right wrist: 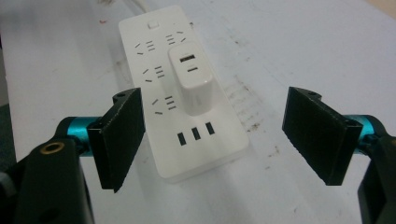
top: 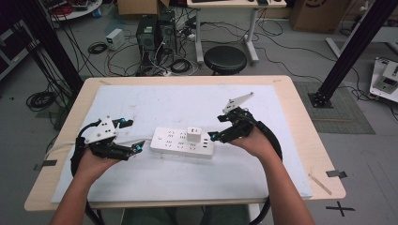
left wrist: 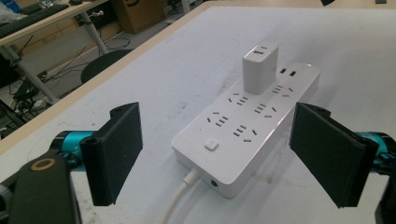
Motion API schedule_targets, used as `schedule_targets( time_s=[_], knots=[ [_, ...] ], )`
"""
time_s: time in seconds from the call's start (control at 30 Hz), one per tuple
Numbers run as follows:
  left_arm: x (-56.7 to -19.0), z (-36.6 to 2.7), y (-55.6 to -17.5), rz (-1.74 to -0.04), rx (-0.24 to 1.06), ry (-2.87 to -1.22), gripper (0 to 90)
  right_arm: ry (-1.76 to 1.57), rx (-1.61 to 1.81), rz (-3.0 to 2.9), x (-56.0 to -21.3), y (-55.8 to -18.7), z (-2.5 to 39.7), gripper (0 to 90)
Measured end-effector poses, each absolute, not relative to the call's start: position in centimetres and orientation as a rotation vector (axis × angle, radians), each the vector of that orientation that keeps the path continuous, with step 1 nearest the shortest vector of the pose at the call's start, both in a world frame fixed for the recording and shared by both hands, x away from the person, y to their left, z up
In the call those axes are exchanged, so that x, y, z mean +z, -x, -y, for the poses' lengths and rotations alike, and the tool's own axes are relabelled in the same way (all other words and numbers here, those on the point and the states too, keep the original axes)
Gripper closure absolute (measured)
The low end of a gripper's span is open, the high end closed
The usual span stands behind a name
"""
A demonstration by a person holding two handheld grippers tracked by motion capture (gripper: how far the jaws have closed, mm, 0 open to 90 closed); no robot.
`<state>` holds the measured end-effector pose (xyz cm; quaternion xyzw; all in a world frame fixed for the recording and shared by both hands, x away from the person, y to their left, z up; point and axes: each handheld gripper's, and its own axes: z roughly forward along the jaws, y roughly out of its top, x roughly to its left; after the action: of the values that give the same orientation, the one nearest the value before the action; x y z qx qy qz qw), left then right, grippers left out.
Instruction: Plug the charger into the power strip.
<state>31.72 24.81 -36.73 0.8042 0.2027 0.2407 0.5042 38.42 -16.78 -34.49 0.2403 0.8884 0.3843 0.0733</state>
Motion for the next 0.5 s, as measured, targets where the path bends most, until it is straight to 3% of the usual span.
schedule_targets(
  time_s=[0.5],
  knots=[
    [-36.8,-25.9,-31.9,-0.494,0.573,-1.897,17.1,-0.847,1.273,-2.556,-36.6,-37.1,20.8,19.8]
  ],
)
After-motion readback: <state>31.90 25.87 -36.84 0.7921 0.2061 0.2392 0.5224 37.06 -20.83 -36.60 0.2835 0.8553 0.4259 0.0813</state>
